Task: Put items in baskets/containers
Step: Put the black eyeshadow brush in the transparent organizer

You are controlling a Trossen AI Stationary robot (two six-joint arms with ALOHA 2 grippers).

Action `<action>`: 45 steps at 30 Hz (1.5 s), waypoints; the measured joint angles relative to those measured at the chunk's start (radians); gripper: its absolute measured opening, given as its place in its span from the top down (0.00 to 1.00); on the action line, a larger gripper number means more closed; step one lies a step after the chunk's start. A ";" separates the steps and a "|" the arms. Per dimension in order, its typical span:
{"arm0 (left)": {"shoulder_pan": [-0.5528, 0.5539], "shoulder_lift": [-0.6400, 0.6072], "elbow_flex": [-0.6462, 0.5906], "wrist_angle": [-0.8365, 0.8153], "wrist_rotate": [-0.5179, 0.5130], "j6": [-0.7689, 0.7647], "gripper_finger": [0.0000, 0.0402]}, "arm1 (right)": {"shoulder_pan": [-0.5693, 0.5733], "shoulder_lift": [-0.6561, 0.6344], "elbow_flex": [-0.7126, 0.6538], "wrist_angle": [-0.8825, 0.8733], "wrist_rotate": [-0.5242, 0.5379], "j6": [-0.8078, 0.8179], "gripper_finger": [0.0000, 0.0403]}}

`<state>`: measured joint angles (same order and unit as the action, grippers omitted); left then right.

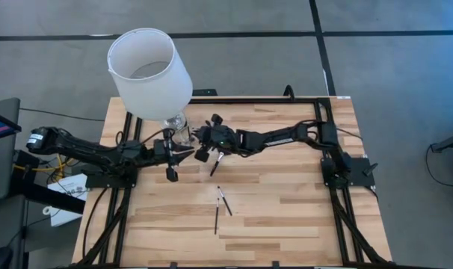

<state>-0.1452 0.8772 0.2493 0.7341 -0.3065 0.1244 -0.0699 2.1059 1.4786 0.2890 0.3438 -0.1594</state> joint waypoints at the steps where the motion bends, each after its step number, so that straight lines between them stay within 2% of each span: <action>1: 0.000 0.000 0.000 -0.007 0.000 0.000 0.89 | 0.002 0.005 0.015 -0.008 0.001 -0.007 0.97; 11: -0.020 -0.010 0.000 -0.010 0.008 -0.009 0.92 | 0.054 0.012 0.114 -0.011 -0.021 -0.041 0.97; 19: -0.100 -0.068 0.000 0.021 0.008 0.002 0.97 | 0.045 0.105 0.133 0.032 -0.031 -0.021 0.98; 29: -0.109 -0.091 0.000 0.022 0.008 0.002 0.98 | 0.039 0.225 0.265 -0.032 -0.031 -0.051 0.96; 42: -0.109 -0.091 0.000 0.022 0.008 0.002 0.98 | 0.030 0.231 0.283 -0.049 -0.029 -0.051 0.74; 45: -0.109 -0.091 0.000 0.022 0.008 0.001 0.98 | 0.045 0.201 0.282 -0.115 -0.028 -0.072 0.69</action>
<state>-0.2539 0.7860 0.2489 0.7561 -0.2989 0.1254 -0.0252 2.3066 1.7603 0.1741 0.3159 -0.2312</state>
